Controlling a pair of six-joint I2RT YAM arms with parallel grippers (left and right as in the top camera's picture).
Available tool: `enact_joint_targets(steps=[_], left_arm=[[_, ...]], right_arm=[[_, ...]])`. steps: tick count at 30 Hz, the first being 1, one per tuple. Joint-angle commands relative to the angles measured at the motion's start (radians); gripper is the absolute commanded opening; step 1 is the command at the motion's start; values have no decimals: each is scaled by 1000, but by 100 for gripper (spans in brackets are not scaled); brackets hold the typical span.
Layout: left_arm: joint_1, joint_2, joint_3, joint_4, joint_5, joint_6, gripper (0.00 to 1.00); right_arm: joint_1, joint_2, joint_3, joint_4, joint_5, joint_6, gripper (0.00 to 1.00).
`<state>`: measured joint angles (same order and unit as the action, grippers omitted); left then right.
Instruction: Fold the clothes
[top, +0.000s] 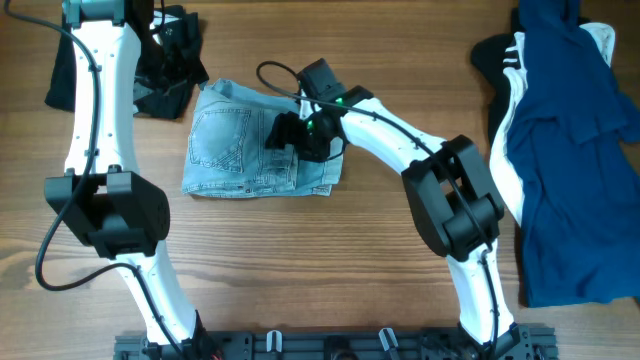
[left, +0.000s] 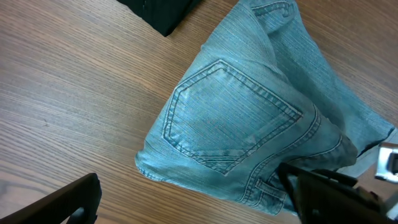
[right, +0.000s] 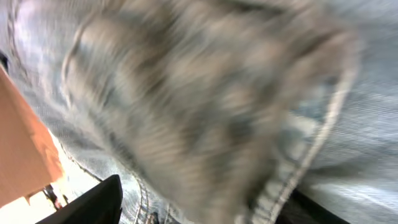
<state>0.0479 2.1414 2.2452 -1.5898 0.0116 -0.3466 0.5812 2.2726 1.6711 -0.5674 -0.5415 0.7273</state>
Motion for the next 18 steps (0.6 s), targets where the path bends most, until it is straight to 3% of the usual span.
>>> enact_joint_targets(steps=[1,4,9,18], left_arm=[[3,-3,10,0,-14,3,100],[3,-3,10,-1,-14,3,100],[3,-3,10,0,-14,2,100],[3,-3,10,0,-34,2,100]], right_arm=[[8,26,3,4,-8,-18,39],[6,23,6,5,-8,-36,4],[5,-55,46,-50,106,-74,4],[4,-189,53,-51,80,-100,4]])
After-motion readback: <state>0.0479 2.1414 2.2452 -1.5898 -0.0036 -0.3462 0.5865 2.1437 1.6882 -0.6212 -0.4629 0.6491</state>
